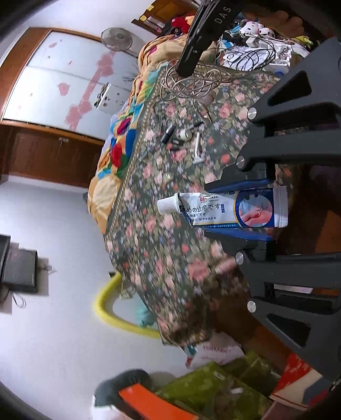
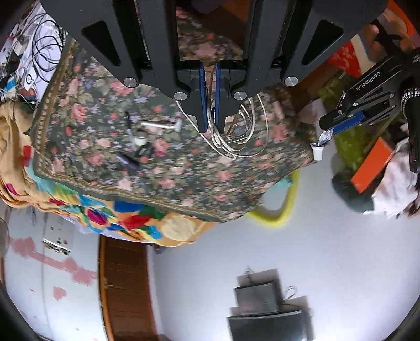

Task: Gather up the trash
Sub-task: 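Carry tube and cable to the white bin and open both grippers, then move both grippers back over the bed items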

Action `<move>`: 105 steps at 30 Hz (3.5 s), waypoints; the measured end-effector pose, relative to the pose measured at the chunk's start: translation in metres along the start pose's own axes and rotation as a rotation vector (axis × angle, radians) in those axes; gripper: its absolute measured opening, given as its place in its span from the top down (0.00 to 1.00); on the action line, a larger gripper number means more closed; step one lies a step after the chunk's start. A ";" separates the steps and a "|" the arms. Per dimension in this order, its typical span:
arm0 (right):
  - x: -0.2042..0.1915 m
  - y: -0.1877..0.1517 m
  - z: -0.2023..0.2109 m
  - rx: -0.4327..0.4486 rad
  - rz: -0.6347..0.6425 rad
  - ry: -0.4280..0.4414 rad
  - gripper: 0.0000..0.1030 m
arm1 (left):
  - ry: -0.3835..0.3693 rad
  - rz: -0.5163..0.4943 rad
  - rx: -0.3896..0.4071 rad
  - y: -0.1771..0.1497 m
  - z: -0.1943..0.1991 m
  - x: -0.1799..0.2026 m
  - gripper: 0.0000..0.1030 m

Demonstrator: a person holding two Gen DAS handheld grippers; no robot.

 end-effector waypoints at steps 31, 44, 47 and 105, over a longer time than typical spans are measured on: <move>-0.216 -0.171 -0.188 -0.515 0.339 0.180 0.95 | 0.132 0.399 -0.460 -0.221 -0.102 -0.204 0.75; -0.228 -0.174 -0.217 -0.583 0.325 0.220 0.64 | 0.162 0.411 -0.469 -0.220 -0.115 -0.232 0.71; -0.228 -0.170 -0.215 -0.588 0.328 0.242 0.63 | 0.167 0.418 -0.462 -0.220 -0.109 -0.234 0.71; 0.175 0.005 -0.042 -0.020 -0.026 -0.238 0.31 | -0.043 -0.031 -0.096 0.029 -0.157 0.149 0.23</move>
Point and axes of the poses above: each gripper's, at about its wrist camera, not at the fingertips, and z roughly against the way its jaws point, x to its right, y to its top, the point moved 5 cm from there along -z, roughly the way its jaws point, and after that the axes turned 7 degrees about -z, right-handed, at the moved point
